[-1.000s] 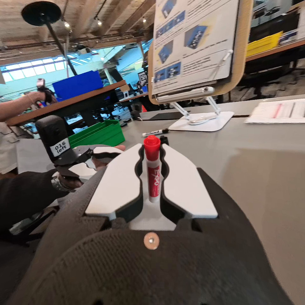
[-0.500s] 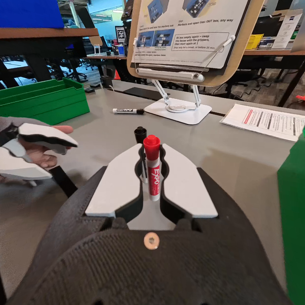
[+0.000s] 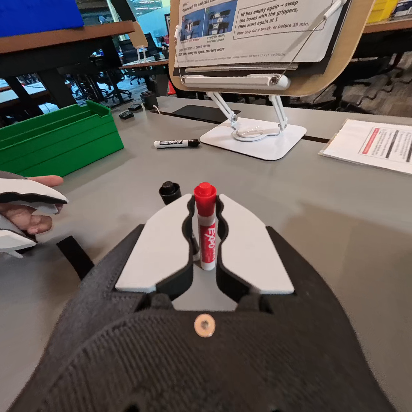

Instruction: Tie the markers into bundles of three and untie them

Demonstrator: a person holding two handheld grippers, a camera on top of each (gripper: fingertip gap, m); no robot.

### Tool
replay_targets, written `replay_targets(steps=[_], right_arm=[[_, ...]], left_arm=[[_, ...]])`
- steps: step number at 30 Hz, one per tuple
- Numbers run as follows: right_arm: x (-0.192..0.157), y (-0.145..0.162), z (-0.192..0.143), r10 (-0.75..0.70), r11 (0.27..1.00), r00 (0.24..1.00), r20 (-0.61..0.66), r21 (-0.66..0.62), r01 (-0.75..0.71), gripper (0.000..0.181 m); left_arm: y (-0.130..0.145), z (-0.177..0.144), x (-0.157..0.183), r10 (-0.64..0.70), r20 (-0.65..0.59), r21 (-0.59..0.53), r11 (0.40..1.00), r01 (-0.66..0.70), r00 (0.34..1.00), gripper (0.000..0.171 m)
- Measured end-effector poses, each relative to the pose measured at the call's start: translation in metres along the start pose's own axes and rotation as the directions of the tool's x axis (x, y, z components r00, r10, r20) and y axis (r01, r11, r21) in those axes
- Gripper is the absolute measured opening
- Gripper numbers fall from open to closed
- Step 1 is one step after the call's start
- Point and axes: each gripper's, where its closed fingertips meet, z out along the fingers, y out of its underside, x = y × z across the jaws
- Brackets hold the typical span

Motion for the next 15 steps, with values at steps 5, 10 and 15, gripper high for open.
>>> replay_targets(steps=[5,10,15], right_arm=[[-0.003,-0.001,-0.004,-0.021,1.0,1.0,0.004,0.008,0.021,0.018],[-0.009,0.0,-0.006,-0.056,0.998,0.998,0.016,0.016,0.056,0.018],[-0.012,0.002,-0.005,-0.104,0.994,0.995,0.003,0.01,0.104,0.018]], left_arm=[[-0.001,0.004,0.001,0.002,-0.007,0.001,1.0,-0.002,1.0,0.053],[-0.002,0.008,0.002,0.002,-0.021,-0.001,1.0,-0.002,1.0,0.053],[-0.002,0.009,0.002,-0.001,-0.023,-0.002,1.0,0.001,1.0,0.053]])
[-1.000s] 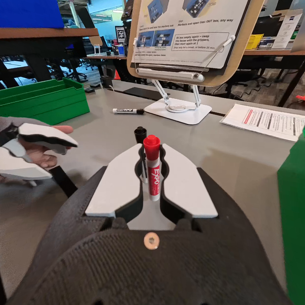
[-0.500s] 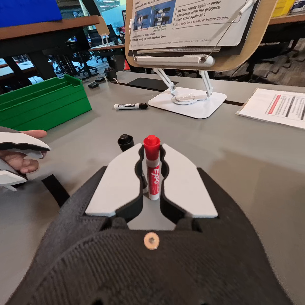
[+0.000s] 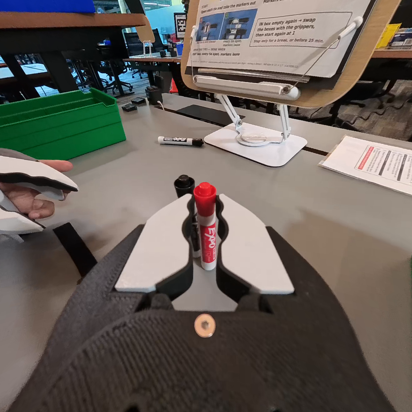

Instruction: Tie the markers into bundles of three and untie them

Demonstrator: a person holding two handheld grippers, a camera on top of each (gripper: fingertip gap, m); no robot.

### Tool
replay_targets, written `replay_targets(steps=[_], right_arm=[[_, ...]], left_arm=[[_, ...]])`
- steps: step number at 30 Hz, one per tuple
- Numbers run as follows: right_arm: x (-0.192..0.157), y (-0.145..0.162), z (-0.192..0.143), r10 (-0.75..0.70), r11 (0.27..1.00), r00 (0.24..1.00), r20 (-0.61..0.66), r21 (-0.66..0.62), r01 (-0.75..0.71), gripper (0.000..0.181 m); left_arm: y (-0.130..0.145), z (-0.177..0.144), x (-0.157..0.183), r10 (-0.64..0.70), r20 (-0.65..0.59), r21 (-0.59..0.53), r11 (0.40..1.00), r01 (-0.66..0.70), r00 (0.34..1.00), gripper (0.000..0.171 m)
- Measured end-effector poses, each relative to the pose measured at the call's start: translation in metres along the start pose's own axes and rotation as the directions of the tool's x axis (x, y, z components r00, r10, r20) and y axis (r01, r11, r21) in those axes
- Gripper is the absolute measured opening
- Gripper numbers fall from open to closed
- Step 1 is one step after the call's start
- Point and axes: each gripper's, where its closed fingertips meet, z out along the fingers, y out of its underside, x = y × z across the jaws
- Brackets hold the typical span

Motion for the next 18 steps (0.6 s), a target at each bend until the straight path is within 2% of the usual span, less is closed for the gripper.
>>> replay_targets(steps=[18], right_arm=[[0.002,0.0006,0.0008,0.047,0.999,0.999,0.01,0.017,-0.048,0.018]], left_arm=[[0.0,0.0,-0.0009,-0.003,0.006,0.0,1.0,0.003,1.0,0.053]])
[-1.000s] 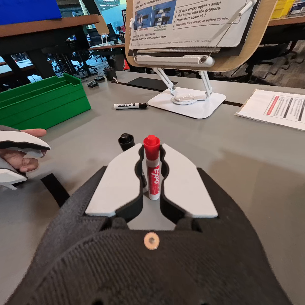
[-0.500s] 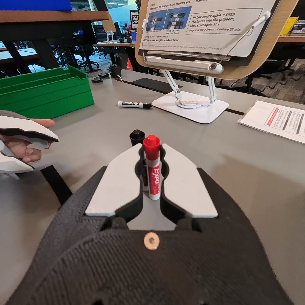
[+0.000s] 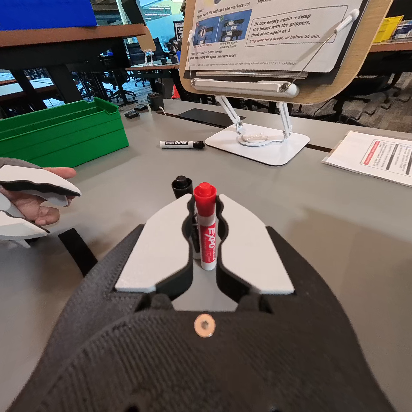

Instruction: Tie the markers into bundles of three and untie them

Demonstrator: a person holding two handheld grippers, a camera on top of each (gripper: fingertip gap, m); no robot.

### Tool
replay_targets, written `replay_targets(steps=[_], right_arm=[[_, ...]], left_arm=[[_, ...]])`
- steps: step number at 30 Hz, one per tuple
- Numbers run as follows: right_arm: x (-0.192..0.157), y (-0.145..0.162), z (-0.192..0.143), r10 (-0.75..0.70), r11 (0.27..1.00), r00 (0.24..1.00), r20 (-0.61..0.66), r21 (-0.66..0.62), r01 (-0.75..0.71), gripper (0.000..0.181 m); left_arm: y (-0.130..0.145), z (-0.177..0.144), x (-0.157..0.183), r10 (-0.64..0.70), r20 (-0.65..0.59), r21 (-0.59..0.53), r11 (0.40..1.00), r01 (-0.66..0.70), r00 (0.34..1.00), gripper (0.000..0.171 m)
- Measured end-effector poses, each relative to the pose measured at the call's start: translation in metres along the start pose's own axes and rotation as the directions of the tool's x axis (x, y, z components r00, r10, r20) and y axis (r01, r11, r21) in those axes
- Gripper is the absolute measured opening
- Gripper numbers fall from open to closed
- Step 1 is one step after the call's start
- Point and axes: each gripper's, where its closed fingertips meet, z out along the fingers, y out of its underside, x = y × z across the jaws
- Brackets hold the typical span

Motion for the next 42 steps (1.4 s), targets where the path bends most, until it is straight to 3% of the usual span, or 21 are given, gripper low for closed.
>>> replay_targets(steps=[11,33,37,42], right_arm=[[-0.002,0.0,0.0,0.001,1.0,1.0,0.012,0.003,-0.001,0.019],[-0.01,-0.018,-0.013,0.074,0.993,0.994,0.083,0.09,-0.081,0.039],[-0.006,-0.02,-0.021,0.082,0.99,0.995,0.06,0.107,-0.088,0.034],[0.017,0.001,-0.023,0.116,0.993,0.989,-0.091,0.019,-0.114,0.003]], left_arm=[[0.0,0.0,0.0,-0.003,0.001,-0.001,1.0,0.003,1.0,0.053],[0.0,0.004,0.0,0.001,-0.004,-0.009,1.0,-0.001,1.0,0.053],[-0.001,0.008,0.001,0.006,-0.015,-0.009,1.0,-0.006,1.0,0.053],[-0.003,0.015,0.005,0.009,-0.037,-0.01,1.0,-0.009,0.999,0.052]])
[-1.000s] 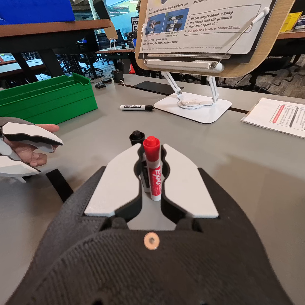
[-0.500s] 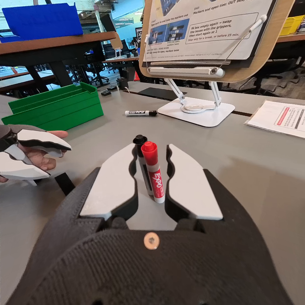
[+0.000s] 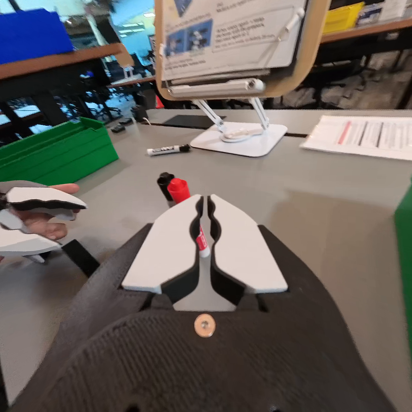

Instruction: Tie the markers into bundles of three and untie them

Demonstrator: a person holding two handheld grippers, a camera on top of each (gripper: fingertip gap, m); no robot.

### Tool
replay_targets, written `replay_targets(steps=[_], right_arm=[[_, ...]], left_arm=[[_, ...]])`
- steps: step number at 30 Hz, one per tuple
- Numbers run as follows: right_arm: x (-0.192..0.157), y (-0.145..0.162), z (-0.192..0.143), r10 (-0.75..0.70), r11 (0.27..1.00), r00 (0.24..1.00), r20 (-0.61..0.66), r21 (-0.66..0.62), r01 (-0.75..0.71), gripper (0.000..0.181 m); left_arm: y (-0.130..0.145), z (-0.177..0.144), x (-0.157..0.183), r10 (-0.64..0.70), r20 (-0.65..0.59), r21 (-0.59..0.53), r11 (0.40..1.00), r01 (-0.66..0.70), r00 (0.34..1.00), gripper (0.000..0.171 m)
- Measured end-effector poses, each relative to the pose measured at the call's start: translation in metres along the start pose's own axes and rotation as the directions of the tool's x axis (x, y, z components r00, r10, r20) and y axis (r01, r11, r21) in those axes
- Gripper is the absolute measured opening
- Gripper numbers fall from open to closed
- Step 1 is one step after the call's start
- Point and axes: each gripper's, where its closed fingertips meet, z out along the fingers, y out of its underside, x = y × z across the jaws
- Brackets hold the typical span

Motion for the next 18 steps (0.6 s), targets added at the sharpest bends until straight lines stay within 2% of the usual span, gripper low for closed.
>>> replay_targets(steps=[2,5,9,13,18], right_arm=[[0.004,0.01,0.002,0.013,0.999,0.999,-0.03,-0.051,-0.014,0.0],[0.008,0.04,0.008,0.013,0.979,0.998,-0.067,-0.201,-0.026,0.0],[0.008,0.071,0.012,-0.037,0.936,0.995,-0.09,-0.352,0.003,0.0],[0.007,0.089,0.014,-0.086,0.893,0.992,-0.088,-0.448,0.038,0.0],[0.004,0.096,0.016,-0.095,0.871,0.993,-0.069,-0.489,0.049,0.0]], left_arm=[[0.0,0.003,0.001,0.002,-0.007,-0.002,1.0,-0.002,1.0,0.053],[-0.001,0.006,0.002,0.001,-0.015,-0.004,1.0,-0.002,1.0,0.052],[-0.001,0.009,0.003,-0.001,-0.022,-0.009,1.0,0.001,1.0,0.053],[-0.001,0.009,0.002,-0.008,-0.022,-0.009,1.0,0.008,1.0,0.052],[-0.002,0.007,0.0,-0.018,-0.012,0.003,1.0,0.018,1.0,0.052]])
